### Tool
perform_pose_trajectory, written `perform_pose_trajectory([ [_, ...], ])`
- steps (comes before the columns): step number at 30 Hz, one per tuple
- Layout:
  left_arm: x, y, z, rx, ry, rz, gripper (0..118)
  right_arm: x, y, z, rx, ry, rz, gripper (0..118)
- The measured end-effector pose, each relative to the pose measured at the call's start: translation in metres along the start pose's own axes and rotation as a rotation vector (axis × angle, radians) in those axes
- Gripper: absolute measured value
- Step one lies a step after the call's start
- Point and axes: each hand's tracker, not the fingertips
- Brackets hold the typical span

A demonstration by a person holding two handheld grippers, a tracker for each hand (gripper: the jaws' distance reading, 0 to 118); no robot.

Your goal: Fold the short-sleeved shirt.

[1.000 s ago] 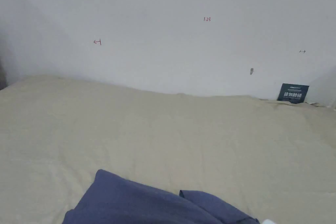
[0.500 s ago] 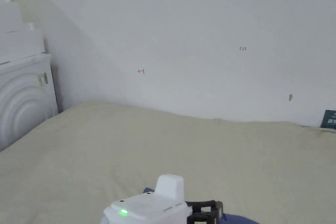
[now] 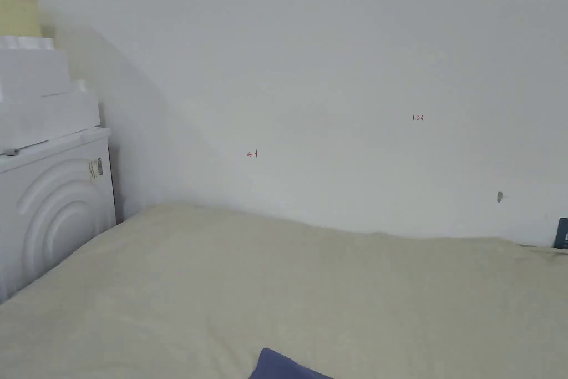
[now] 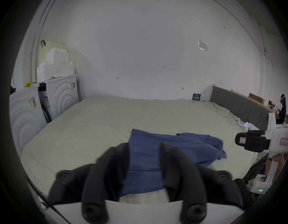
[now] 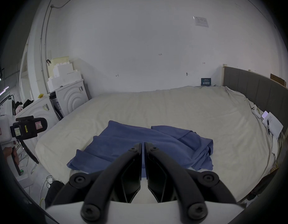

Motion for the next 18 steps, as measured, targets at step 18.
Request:
perform_pose_trajectory([
  [18,0.004,-0.026,0.01,-0.036,-0.017,0.053,0,0.006,-0.017,0.009,-0.056,-0.01,-0.067,3],
])
